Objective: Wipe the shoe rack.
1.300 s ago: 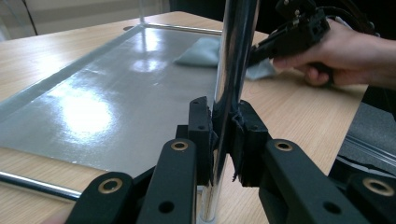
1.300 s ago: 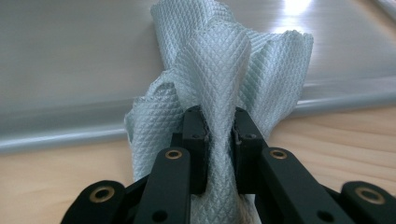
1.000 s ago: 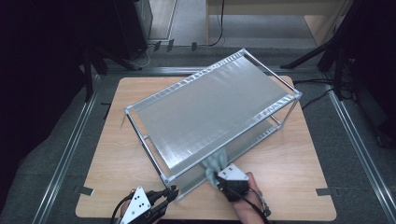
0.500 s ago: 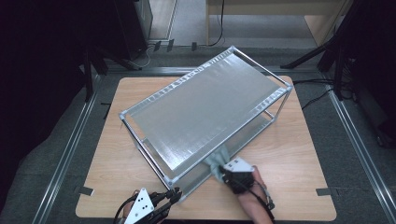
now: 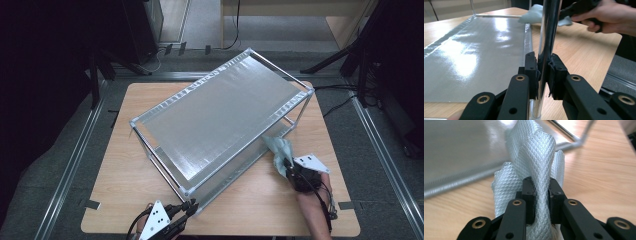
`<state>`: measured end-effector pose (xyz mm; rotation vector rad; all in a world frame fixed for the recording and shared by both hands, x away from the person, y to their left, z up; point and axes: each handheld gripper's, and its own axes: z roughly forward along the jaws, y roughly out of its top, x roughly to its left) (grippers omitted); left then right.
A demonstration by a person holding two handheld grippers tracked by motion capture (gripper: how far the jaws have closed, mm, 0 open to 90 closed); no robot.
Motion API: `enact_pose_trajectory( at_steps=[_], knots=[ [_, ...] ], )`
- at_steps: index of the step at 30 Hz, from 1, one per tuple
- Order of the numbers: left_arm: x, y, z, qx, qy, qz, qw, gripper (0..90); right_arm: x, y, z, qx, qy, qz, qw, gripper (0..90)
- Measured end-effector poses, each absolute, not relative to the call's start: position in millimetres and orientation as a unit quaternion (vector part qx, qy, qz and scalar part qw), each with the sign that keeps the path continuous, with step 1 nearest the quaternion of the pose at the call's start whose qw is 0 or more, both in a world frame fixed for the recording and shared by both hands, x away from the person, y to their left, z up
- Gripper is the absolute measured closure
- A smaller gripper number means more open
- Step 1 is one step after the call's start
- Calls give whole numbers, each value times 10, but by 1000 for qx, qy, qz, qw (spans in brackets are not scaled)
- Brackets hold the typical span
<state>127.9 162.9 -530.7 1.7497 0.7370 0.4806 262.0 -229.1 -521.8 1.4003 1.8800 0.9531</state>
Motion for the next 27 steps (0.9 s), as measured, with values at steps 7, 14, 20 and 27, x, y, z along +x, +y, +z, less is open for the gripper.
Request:
enact_pose_trajectory(
  at_steps=[7,14,20,27],
  knots=[
    [1403,1504,-5299,747,307,194,557,799,2327,-2579,-5314,521,717,345,309,565],
    [1562,1350,-5309,744,305,194,563,799,2175,-2397,-5061,507,693,415,301,186],
    [1683,1282,-5308,743,314,185,562,575,1968,-1978,-4940,469,705,456,274,138],
    [1594,1704,-5253,727,364,167,558,296,1795,-1581,-4947,433,718,495,228,84]
  ],
)
